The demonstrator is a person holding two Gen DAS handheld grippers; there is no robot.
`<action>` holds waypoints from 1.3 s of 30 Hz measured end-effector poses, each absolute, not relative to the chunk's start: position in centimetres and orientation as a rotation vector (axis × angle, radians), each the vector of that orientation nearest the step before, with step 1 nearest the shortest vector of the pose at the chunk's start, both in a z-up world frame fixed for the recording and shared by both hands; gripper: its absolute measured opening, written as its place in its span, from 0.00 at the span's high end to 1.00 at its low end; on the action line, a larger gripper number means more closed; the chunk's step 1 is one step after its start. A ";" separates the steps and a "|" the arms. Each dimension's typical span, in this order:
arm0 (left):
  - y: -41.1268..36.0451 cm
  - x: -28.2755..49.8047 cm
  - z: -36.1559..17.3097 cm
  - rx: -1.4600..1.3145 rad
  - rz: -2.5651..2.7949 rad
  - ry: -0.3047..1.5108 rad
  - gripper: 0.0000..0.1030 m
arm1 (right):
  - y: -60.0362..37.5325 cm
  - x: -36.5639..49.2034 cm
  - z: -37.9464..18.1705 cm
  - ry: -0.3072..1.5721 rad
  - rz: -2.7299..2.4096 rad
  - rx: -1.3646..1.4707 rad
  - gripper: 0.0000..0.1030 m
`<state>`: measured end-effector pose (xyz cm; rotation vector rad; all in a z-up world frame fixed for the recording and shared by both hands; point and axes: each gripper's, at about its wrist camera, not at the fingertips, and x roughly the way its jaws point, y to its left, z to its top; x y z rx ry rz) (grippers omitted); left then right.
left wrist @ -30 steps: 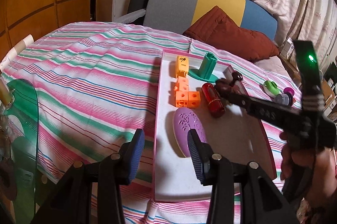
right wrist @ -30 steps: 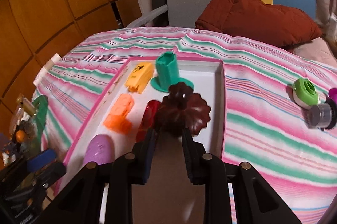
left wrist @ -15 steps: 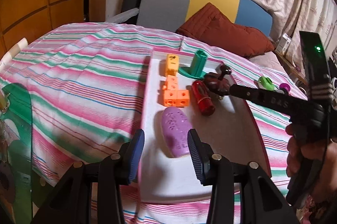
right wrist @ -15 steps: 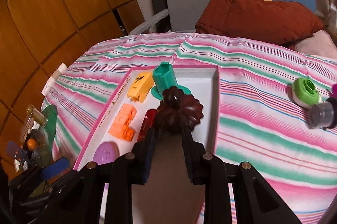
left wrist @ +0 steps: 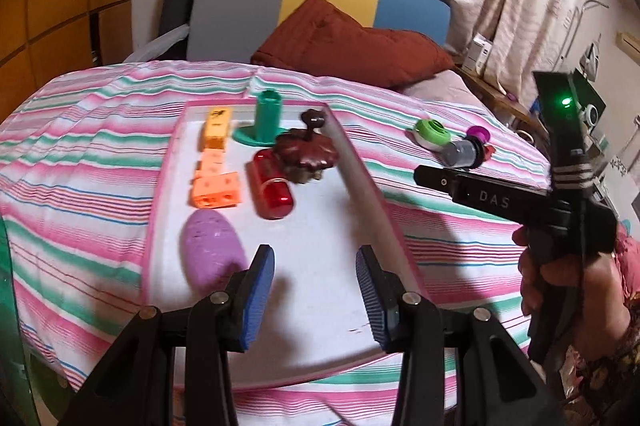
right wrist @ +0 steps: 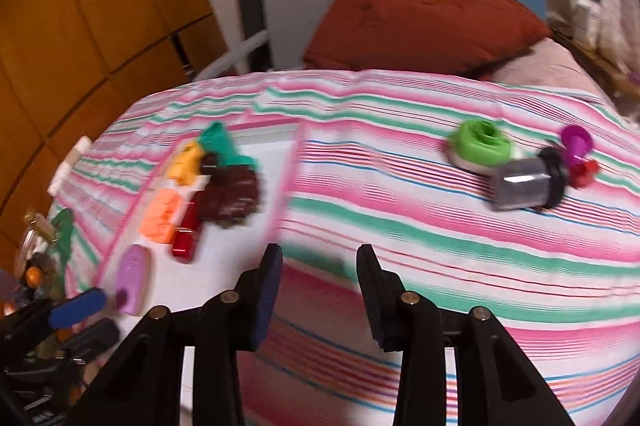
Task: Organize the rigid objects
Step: 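Move the right tool to the black-capped clear cup, then grasp the black-capped clear cup with the right tool and lift it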
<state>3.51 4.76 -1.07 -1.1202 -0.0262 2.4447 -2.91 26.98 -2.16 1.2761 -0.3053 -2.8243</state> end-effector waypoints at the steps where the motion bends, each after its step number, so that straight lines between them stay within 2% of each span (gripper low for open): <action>1: 5.1 3.6 -1.0 -1.117 2.440 -0.020 0.59 | 28.0 -2.9 -2.4 -0.321 -2.841 1.294 0.61; 9: 7.8 4.0 -0.9 -1.109 2.389 0.017 0.59 | 33.6 -1.9 -3.6 -0.444 -2.913 1.352 0.61; 17: 10.6 4.3 -0.4 -1.086 2.341 0.054 0.59 | 38.4 -1.4 -2.6 -0.461 -3.065 1.314 0.60; 23: 11.5 4.6 -0.3 -1.080 2.332 0.067 0.59 | 42.3 -4.4 -1.0 -0.506 -3.158 1.287 0.60; 26: 11.5 4.5 -0.5 -1.096 2.336 0.069 0.59 | 43.8 -6.5 -1.4 -0.589 -3.118 1.326 0.60; 29: 11.3 4.5 -0.6 -1.106 2.342 0.071 0.59 | 45.3 -7.9 -2.6 -0.772 -3.020 1.366 0.60; 33: 11.2 4.3 -0.7 -1.113 2.346 0.069 0.59 | 48.0 -7.5 -4.6 -1.126 -2.881 1.340 0.60; 39: 11.5 4.2 -1.0 -1.121 2.338 0.073 0.59 | 51.7 -4.6 -6.4 -1.445 -2.844 1.289 0.59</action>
